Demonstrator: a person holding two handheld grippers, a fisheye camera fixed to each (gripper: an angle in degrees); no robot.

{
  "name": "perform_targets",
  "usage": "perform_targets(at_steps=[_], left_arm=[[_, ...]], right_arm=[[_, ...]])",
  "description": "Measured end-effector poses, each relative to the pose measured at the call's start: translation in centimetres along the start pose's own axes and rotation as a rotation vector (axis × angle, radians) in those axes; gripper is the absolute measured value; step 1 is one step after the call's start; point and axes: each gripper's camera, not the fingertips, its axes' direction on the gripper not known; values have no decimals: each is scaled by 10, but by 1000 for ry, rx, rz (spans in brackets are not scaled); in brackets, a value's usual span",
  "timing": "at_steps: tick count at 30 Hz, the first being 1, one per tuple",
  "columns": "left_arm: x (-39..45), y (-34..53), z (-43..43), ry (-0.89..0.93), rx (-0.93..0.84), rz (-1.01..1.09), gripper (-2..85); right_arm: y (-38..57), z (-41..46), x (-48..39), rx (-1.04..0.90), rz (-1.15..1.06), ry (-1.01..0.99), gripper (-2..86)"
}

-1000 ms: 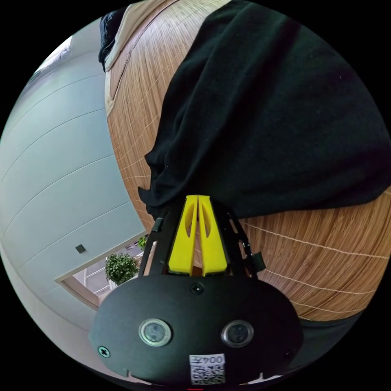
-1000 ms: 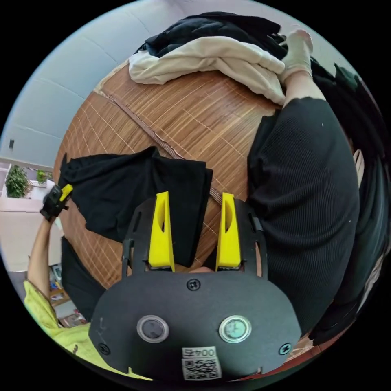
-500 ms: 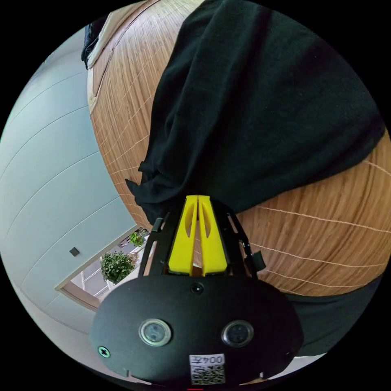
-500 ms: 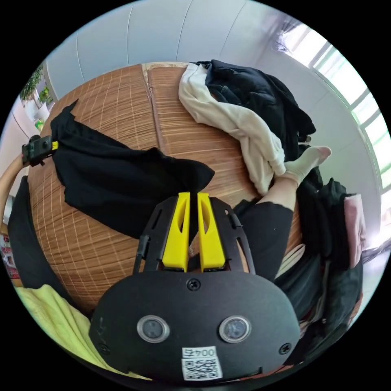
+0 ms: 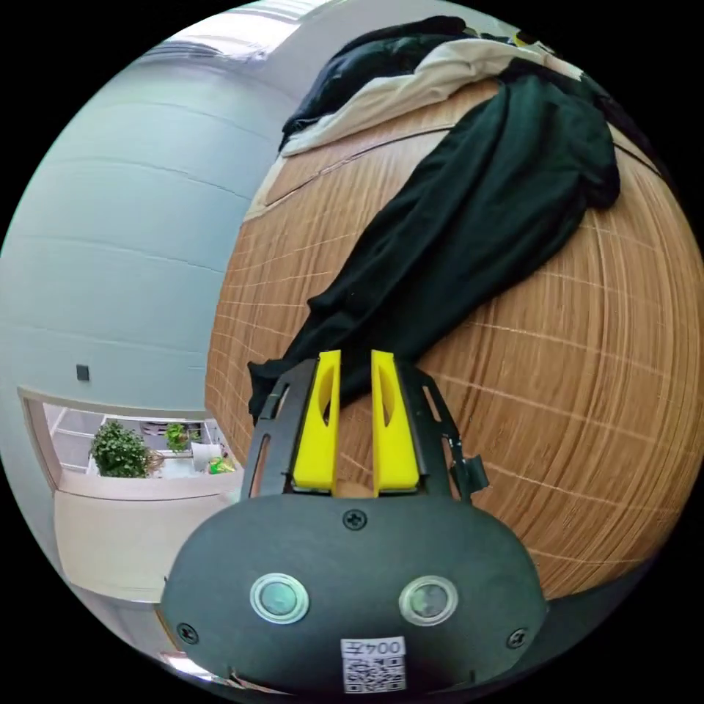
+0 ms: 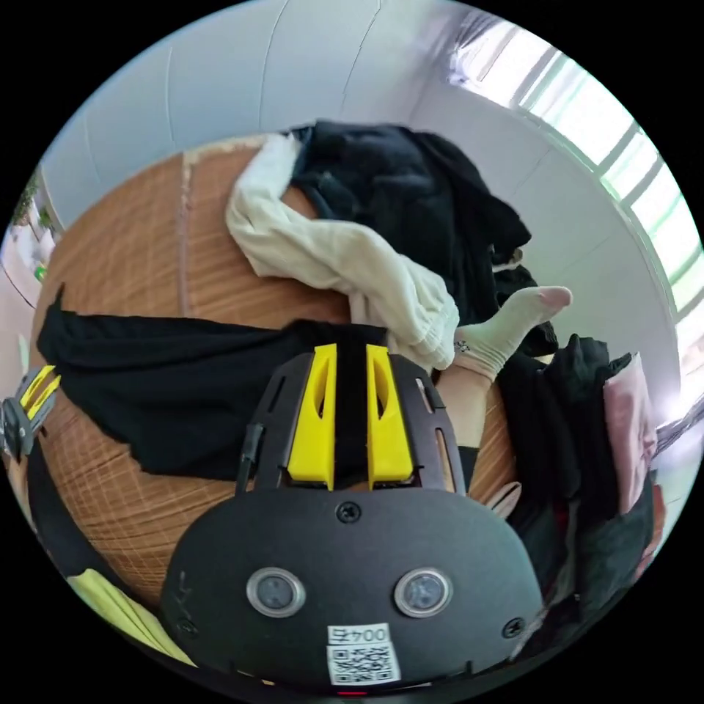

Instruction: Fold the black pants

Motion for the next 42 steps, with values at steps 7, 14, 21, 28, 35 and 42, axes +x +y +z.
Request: perform_targets(at_steps=[7, 14, 21, 28, 35, 42], left_arm=[[-42, 100, 57, -260, -211, 271, 96], [-76, 119, 89, -274, -250, 543, 100], [-69, 117, 104, -258, -282, 841, 103], [-72, 108, 101, -297, -292, 956, 83], [-82, 114, 85, -259, -363, 968, 30], [-95, 177, 46, -263, -342, 881, 30]], right_arm=[[87, -54, -87, 136, -104, -189, 43], [67, -48, -110, 78, -118, -225, 61], [49, -49, -126, 1, -105, -217, 64], [23, -65, -161, -41, -213, 7, 65], [-4, -69, -183, -116, -252, 34, 45], [-24, -87, -194, -173, -249, -23, -3]])
